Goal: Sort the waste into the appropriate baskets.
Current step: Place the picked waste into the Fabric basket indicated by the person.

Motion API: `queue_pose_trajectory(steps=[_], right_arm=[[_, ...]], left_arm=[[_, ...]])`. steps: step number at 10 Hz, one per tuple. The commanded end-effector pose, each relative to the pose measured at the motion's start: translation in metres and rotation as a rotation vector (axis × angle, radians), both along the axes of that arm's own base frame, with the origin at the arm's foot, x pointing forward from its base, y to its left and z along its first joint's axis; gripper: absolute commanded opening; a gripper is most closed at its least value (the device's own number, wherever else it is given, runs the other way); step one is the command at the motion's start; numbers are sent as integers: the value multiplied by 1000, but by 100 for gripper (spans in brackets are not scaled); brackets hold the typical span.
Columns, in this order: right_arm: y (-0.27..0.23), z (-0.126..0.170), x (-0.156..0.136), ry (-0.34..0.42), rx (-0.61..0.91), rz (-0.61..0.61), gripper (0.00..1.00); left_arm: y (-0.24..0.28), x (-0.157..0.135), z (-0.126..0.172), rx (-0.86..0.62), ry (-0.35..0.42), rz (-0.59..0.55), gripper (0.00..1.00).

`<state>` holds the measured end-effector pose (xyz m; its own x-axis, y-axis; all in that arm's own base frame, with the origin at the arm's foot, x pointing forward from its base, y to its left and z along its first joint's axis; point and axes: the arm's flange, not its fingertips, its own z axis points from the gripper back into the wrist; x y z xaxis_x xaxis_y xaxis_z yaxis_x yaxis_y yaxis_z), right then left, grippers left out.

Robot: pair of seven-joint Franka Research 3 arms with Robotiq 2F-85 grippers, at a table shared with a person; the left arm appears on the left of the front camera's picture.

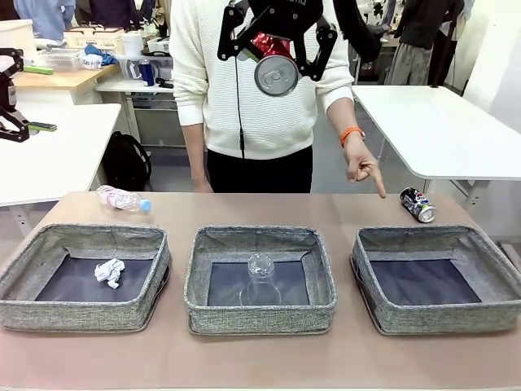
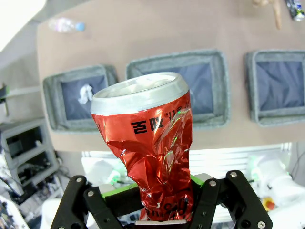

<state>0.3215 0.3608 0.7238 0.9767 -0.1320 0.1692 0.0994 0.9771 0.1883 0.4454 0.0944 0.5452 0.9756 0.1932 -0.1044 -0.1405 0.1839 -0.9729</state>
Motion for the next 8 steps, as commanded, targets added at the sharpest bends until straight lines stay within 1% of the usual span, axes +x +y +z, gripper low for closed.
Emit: queue_pose_trajectory(steps=[1,8], right_arm=[[0,1,-2,-2,2,1,10],[0,1,-2,-2,2,1,10]], left_arm=[[0,-1,3,-14,-8,-3,100],[0,-1,3,-14,-8,-3,100]])
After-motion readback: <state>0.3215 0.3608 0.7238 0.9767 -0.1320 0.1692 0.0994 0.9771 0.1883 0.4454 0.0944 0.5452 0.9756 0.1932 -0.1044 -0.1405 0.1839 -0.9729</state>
